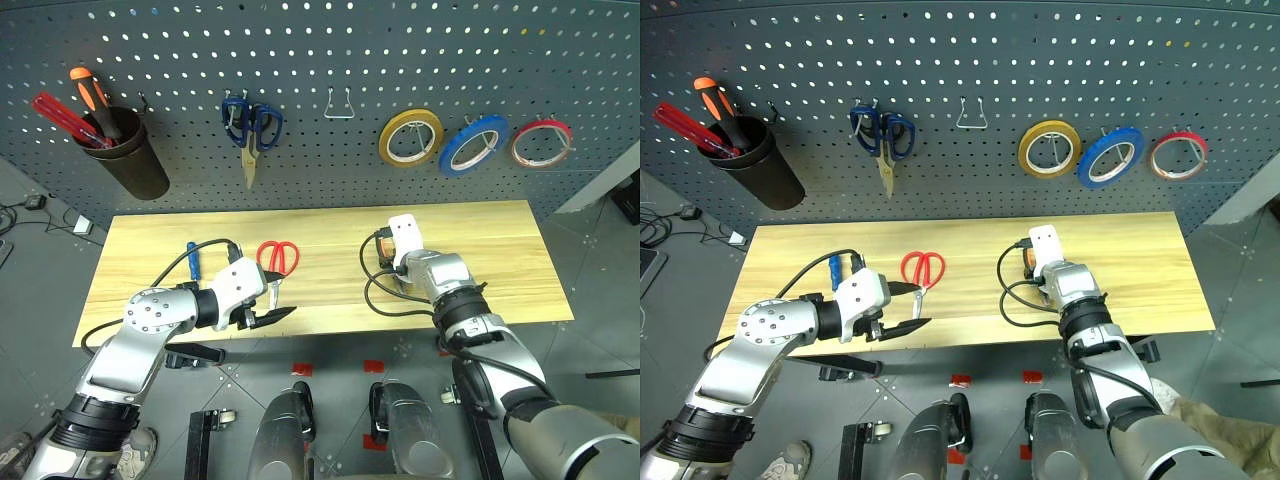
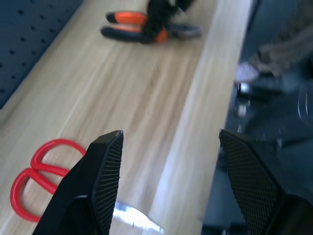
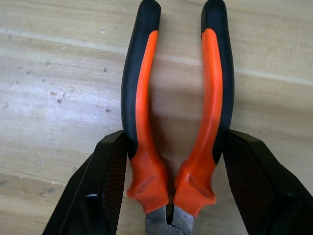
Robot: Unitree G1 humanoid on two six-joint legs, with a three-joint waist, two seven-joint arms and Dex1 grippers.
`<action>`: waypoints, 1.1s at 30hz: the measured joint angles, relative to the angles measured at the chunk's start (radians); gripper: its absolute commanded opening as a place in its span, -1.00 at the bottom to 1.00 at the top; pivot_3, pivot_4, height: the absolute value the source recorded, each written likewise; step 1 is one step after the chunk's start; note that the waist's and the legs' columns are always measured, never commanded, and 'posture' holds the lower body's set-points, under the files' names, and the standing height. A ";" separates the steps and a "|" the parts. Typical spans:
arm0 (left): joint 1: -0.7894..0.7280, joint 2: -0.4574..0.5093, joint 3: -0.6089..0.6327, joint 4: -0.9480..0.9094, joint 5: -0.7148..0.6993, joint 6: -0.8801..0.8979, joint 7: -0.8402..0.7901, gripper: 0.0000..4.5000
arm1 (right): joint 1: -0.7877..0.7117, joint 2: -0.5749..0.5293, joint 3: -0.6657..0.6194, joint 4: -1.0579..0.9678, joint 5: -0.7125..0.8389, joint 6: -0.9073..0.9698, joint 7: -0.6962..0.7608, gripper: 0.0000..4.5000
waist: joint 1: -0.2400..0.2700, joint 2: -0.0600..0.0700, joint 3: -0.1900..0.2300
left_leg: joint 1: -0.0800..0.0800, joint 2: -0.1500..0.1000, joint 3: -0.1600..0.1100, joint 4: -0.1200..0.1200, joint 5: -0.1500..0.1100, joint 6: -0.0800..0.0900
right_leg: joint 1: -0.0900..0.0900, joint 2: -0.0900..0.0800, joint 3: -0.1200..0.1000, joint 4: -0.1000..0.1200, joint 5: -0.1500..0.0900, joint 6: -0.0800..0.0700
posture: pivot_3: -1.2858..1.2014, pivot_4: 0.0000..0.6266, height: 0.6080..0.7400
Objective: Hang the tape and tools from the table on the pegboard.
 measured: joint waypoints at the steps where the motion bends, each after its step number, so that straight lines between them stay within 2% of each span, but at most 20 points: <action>1: 0.012 -0.002 0.025 0.000 -0.016 0.007 0.007 0.47 | 0.044 -0.007 0.023 -0.071 -0.003 0.003 0.014 0.18 | 0.000 0.000 0.000 | 0.000 0.000 0.000 0.000 0.000 0.000 | -0.001 0.000 0.001 0.000 0.000 0.000 | -0.12 -0.01 1.00; 8: 0.117 -0.033 0.161 -0.041 -0.094 0.013 0.065 0.47 | 0.332 -0.030 0.101 -0.721 -0.001 0.120 0.051 0.18 | -0.001 0.000 0.000 | -0.001 0.000 0.004 -0.001 -0.001 -0.001 | -0.004 0.001 0.005 0.000 -0.001 0.002 | -0.13 -0.14 1.00; 11: 0.131 -0.067 0.227 -0.089 -0.152 0.052 0.116 0.47 | 0.367 0.019 0.122 -0.918 0.000 0.116 0.029 0.18 | -0.004 -0.001 -0.001 | -0.001 0.002 0.004 0.000 -0.001 -0.002 | -0.004 0.003 0.006 0.000 -0.001 0.003 | -0.13 -0.19 1.00; 14: 0.144 -0.093 0.310 -0.134 -0.235 0.129 0.177 0.47 | 0.316 0.065 0.158 -1.017 -0.003 0.008 0.007 0.18 | -0.006 -0.002 -0.002 | -0.001 0.006 0.005 0.001 -0.001 -0.003 | -0.004 0.007 0.007 0.001 -0.004 0.007 | -0.12 -0.23 1.00; 18: 0.177 -0.091 0.381 -0.155 -0.285 0.188 0.217 0.47 | 0.136 0.105 0.160 -0.965 -0.005 -0.197 -0.018 0.18 | -0.007 -0.008 -0.006 | 0.000 0.009 0.006 0.001 0.000 -0.005 | -0.005 0.011 0.007 0.002 -0.002 0.004 | -0.09 -0.27 1.00; 19: 0.174 -0.091 0.392 -0.159 -0.293 0.200 0.223 0.47 | 0.085 0.116 0.154 -0.922 -0.005 -0.247 -0.028 0.18 | -0.007 -0.010 -0.007 | 0.000 0.010 0.006 0.001 0.001 -0.006 | -0.005 0.011 0.007 0.002 0.001 -0.001 | -0.09 -0.28 1.00; 24: 0.099 -0.060 0.407 -0.219 -0.343 0.310 0.283 0.47 | -0.115 0.150 0.138 -0.657 -0.006 -0.485 -0.066 0.18 | 0.001 -0.019 -0.013 | 0.000 0.010 0.007 0.001 0.001 -0.006 | -0.005 0.012 0.008 0.001 0.002 -0.003 | -0.06 -0.27 1.00; 33: -0.051 -0.030 0.298 -0.288 -0.354 0.476 0.336 0.47 | -0.384 0.142 0.069 -0.111 -0.024 -0.867 -0.152 0.18 | 0.007 -0.020 -0.013 | 0.000 0.011 0.009 0.001 0.001 -0.006 | -0.006 0.012 0.009 0.001 0.002 -0.004 | -0.03 -0.20 1.00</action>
